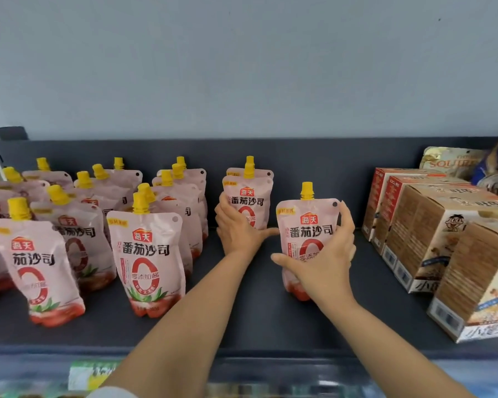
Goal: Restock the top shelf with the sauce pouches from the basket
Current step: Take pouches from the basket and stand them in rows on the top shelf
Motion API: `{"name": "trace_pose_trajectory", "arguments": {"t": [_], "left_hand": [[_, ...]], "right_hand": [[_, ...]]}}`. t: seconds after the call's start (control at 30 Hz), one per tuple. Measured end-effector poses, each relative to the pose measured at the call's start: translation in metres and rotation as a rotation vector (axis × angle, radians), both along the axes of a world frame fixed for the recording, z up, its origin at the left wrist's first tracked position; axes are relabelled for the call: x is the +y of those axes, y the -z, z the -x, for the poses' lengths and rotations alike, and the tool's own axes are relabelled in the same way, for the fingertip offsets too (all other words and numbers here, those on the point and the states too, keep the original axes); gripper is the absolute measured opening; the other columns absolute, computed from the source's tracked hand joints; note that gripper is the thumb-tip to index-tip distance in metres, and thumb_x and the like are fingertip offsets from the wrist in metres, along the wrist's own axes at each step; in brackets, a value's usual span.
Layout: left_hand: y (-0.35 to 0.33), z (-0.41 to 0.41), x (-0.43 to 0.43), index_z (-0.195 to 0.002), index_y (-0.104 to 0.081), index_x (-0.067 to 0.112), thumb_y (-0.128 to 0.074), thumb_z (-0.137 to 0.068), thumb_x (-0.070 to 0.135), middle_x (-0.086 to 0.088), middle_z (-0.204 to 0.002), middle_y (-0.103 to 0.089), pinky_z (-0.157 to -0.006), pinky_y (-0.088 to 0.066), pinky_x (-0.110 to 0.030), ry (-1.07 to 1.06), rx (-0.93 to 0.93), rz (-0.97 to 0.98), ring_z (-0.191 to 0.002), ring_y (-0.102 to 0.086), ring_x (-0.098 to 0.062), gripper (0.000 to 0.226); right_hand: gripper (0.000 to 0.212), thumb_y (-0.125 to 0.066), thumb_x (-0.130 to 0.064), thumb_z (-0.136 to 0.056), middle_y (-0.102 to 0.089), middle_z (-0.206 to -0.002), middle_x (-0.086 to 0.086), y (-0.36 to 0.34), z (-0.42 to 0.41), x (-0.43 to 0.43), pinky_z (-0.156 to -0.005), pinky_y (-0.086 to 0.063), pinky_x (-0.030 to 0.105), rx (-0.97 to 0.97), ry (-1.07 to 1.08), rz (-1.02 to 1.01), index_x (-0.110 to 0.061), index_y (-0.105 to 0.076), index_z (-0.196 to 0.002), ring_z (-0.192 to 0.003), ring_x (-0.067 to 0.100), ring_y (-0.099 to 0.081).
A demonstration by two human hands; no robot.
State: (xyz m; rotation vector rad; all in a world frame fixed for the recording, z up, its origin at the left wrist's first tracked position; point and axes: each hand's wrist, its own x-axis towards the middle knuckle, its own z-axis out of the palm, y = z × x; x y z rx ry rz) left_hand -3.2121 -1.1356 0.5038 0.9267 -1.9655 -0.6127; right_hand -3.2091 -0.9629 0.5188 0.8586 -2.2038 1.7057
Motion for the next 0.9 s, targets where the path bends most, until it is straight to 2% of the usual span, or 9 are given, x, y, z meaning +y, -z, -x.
{"name": "trace_pose_trajectory", "arguments": {"t": [0.1, 0.23, 0.33, 0.43, 0.57, 0.73, 0.9], "left_hand": [[-0.002, -0.011, 0.006, -0.149, 0.008, 0.014, -0.087, -0.051, 0.053, -0.013, -0.148, -0.018, -0.108, -0.030, -0.046, 0.023, -0.086, -0.041, -0.135, -0.026, -0.032, 0.142], [-0.002, -0.025, 0.012, -0.148, 0.019, 0.016, -0.088, -0.054, 0.051, -0.013, -0.154, -0.010, -0.112, -0.025, -0.048, 0.034, -0.187, -0.068, -0.142, -0.017, -0.033, 0.147], [-0.003, -0.034, 0.019, -0.148, 0.020, 0.017, -0.087, -0.061, 0.043, -0.014, -0.156, -0.009, -0.111, -0.028, -0.049, 0.045, -0.241, -0.091, -0.142, -0.019, -0.033, 0.140], [-0.006, -0.039, 0.020, -0.150, 0.015, 0.015, -0.082, -0.072, 0.031, -0.014, -0.155, -0.011, -0.111, -0.030, -0.046, 0.080, -0.224, -0.093, -0.141, -0.022, -0.033, 0.126], [-0.008, -0.039, 0.018, -0.151, 0.009, 0.012, -0.078, -0.078, 0.027, -0.015, -0.150, -0.017, -0.109, -0.032, -0.043, 0.093, -0.200, -0.072, -0.136, -0.029, -0.033, 0.114], [-0.003, -0.029, 0.023, -0.151, 0.010, 0.012, -0.076, -0.080, 0.029, -0.015, -0.149, -0.017, -0.105, -0.037, -0.044, 0.111, -0.195, -0.058, -0.132, -0.033, -0.034, 0.113], [-0.003, -0.032, 0.022, -0.151, 0.012, 0.015, -0.079, -0.076, 0.029, -0.016, -0.151, -0.012, -0.107, -0.034, -0.046, 0.127, -0.205, -0.107, -0.135, -0.028, -0.035, 0.119]], "right_hand": [[0.130, -0.095, -0.021, -0.048, -0.028, -0.128, -0.015, 0.001, 0.001, 0.010, -0.106, -0.026, 0.037, 0.009, -0.054, -0.009, -0.034, -0.010, -0.147, -0.126, 0.014, -0.026], [0.138, -0.095, -0.028, -0.049, -0.029, -0.149, -0.007, 0.003, -0.001, 0.019, -0.110, -0.032, 0.039, 0.002, -0.069, -0.036, -0.037, 0.000, -0.148, -0.134, 0.016, -0.031], [0.141, -0.094, -0.036, -0.048, -0.033, -0.149, -0.001, 0.003, -0.006, 0.024, -0.108, -0.038, 0.045, -0.050, -0.064, -0.106, -0.035, 0.005, -0.149, -0.135, 0.020, -0.037], [0.140, -0.093, -0.032, -0.052, -0.034, -0.145, 0.006, 0.003, -0.008, 0.029, -0.103, -0.039, 0.045, -0.113, -0.070, -0.211, -0.029, 0.006, -0.150, -0.132, 0.026, -0.038], [0.124, -0.091, -0.031, -0.058, -0.036, -0.141, 0.007, 0.006, -0.014, 0.034, -0.095, -0.043, 0.041, -0.123, -0.053, -0.254, -0.025, -0.007, -0.149, -0.126, 0.028, -0.045], [0.114, -0.087, -0.036, -0.062, -0.039, -0.139, 0.006, 0.007, -0.012, 0.035, -0.089, -0.045, 0.038, -0.111, -0.023, -0.298, -0.024, -0.011, -0.147, -0.120, 0.028, -0.050], [0.106, -0.089, -0.037, -0.059, -0.045, -0.135, 0.003, 0.007, -0.010, 0.033, -0.088, -0.044, 0.037, -0.127, -0.014, -0.306, -0.024, -0.021, -0.139, -0.118, 0.028, -0.052]]}}
